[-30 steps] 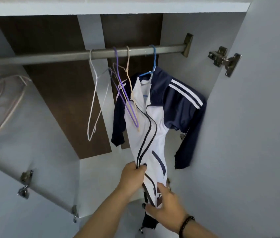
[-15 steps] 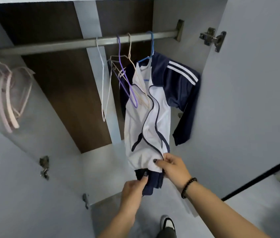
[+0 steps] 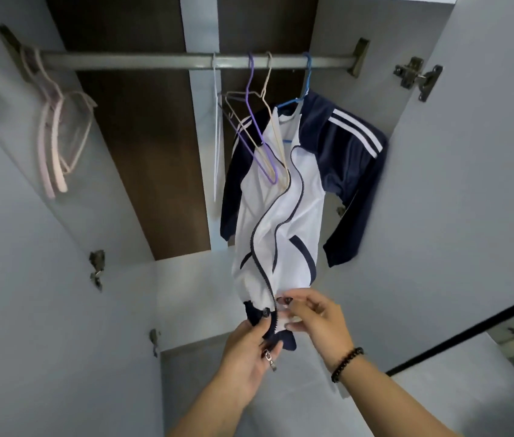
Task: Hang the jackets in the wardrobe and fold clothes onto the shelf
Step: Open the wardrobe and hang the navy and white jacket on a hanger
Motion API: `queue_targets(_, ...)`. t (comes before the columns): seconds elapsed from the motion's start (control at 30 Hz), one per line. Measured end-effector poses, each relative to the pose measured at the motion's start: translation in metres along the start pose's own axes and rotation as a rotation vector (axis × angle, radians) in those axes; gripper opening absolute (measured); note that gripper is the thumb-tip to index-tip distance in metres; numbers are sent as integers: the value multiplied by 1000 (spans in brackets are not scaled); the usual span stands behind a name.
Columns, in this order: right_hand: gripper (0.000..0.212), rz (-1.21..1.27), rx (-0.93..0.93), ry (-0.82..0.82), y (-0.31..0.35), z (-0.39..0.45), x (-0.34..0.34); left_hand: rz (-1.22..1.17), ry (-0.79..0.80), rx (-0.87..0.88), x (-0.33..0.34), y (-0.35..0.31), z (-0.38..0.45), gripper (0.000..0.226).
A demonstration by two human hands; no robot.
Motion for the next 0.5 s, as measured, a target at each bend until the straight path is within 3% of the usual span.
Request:
queue_targets(0.07, 17, 111, 0, -120, -9, -7, -16, -91, -48, 6, 3, -2, -2, 17)
queue_targets(0.13, 12, 134, 141, -203, -24, -13, -29, -174, -53, 7, 11, -4, -6, 17)
queue_targets(0.23, 28, 71, 434, -22, -43, -23, -33, -251, -5, 0, 29, -4, -13, 20)
queue_targets(0.3, 38, 170, 526, 122, -46, -28, -31, -259, 25, 5, 44, -2, -17, 24)
queue_targets(0.4, 29, 558, 483, 220, -37, -29, -29, -175, 34, 80, 58, 3, -21, 33)
queue_targets(0.5, 14, 764, 320, 126, -23, -27, -36, 35, 0, 187, 62, 5, -26, 40)
Point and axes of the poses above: each hand's wrist, its own z-axis towards the middle knuckle, its own x-axis out of the palm, y = z × x, the point moved 1 cm from there along z, towards the middle knuckle, and after that the axes turned 3 degrees about x, right-handed, at the moved point
